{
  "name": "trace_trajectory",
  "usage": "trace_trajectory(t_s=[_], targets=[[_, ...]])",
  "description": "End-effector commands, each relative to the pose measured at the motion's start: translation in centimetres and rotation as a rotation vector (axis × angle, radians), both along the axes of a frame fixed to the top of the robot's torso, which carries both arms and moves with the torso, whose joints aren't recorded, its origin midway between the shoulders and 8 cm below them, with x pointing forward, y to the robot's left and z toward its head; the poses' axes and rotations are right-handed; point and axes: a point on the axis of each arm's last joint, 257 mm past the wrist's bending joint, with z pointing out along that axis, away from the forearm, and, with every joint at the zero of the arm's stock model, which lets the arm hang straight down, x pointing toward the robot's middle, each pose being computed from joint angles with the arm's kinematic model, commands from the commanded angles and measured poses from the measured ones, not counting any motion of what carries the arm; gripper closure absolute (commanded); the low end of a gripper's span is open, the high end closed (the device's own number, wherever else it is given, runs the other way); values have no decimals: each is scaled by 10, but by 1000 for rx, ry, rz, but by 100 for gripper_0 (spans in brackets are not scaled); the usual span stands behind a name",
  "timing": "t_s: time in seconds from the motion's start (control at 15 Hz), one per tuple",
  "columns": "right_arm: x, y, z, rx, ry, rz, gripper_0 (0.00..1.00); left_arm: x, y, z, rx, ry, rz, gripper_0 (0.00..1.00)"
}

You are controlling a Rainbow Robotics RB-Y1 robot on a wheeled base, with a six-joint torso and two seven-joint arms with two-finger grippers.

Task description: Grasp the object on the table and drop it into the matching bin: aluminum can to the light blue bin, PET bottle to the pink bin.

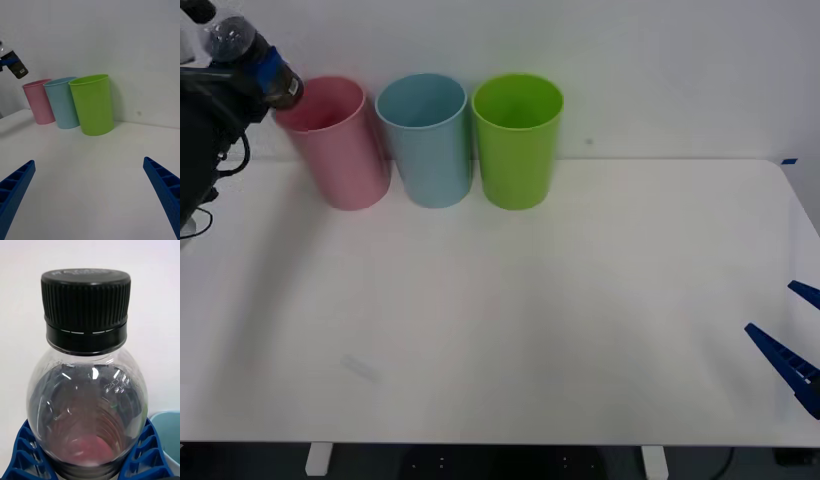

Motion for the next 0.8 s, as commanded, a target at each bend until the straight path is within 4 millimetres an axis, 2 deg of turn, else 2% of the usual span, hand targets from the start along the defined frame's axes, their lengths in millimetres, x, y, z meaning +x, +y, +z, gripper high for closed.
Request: trace_trajectory(t_s=[0.07, 0.53, 0.8], targets=[[0, 0, 0, 0, 0, 0, 0, 26, -22, -9, 63, 45, -14, 100], [0, 0, 0, 0, 0, 0, 0, 71, -43, -8, 143, 120, -5, 100], [0, 0, 0, 0, 0, 0, 0, 76, -52, -12, 146, 128, 0, 98]])
